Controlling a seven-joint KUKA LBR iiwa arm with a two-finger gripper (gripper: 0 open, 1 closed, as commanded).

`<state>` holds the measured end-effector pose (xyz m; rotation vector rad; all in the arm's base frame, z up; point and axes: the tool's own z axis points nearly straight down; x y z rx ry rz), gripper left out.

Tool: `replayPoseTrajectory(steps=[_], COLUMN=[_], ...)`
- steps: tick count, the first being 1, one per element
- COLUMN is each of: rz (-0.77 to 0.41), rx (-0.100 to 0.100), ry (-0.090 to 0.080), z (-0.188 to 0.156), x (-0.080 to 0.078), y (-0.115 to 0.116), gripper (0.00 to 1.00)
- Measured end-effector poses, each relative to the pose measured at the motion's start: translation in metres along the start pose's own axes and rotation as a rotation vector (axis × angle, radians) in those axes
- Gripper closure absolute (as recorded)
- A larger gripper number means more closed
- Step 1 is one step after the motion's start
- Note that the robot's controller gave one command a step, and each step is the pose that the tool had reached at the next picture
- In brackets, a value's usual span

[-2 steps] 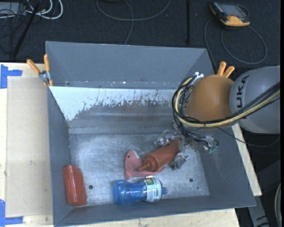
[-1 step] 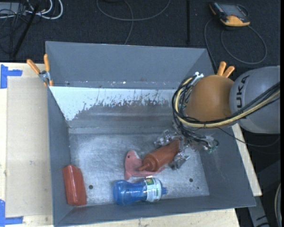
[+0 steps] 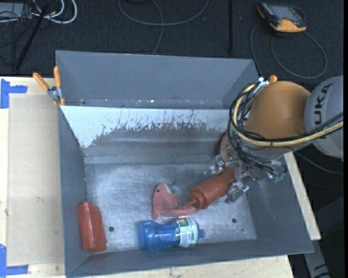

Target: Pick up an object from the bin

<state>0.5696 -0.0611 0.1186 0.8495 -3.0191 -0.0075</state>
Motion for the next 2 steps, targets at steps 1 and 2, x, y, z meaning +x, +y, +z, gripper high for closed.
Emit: replayPoseTrajectory(steps=[1, 2], rz=[-0.019, -0.026], rx=[0.003, 0.008], ry=[-0.002, -0.011], z=[-0.069, -0.086], x=[0.004, 0.006], y=[-0.001, -0.005], gripper=[1.0, 1.0])
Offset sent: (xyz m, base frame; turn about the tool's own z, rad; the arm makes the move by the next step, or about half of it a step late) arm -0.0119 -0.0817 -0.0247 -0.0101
